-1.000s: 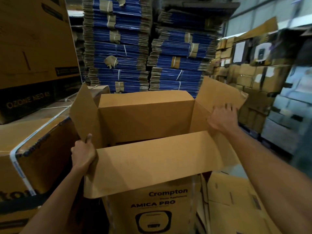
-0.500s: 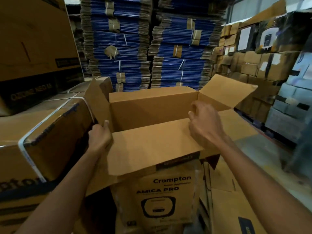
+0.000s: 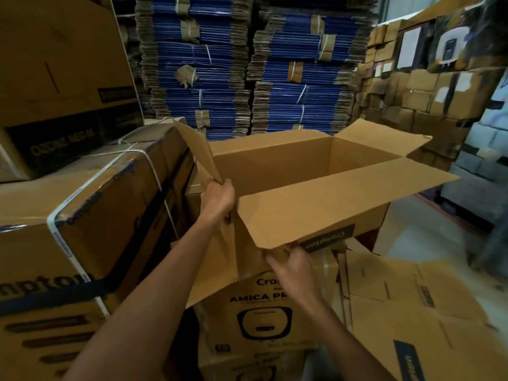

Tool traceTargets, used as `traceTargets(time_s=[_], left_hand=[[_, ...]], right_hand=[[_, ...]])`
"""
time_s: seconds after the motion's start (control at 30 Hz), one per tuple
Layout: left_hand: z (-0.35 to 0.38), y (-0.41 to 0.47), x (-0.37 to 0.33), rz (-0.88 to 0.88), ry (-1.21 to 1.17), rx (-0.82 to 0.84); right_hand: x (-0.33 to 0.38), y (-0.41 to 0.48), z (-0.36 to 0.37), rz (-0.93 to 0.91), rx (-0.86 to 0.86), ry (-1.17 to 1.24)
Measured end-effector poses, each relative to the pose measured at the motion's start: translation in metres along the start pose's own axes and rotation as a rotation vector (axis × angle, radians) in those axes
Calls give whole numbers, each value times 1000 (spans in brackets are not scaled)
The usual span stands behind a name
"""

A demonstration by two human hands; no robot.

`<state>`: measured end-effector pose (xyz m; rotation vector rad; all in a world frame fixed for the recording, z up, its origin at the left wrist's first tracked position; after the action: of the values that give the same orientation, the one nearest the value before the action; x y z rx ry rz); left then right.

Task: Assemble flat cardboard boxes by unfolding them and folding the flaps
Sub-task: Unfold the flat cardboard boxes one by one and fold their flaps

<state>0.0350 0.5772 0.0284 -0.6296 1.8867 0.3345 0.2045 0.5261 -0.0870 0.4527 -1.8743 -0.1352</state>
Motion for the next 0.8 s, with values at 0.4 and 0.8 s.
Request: traceTargets(time_s=[0.4, 0.8], left_hand=[[1, -32, -17, 124, -49, 229], [-26, -58, -60, 206, -281, 568]], right_hand=[[5, 93, -8, 188, -378, 456], [74, 125, -36, -122, -130, -22]])
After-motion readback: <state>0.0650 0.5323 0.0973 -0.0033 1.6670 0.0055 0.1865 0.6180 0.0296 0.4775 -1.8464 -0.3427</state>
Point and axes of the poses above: each hand's wrist, its own y-axis towards the middle knuckle, its own z-axis out of the palm, x = y × z, the point moved 1 cm from there along y, towards the middle knuckle, and after that the axes turned 7 degrees about -z, right-handed, at the moved point
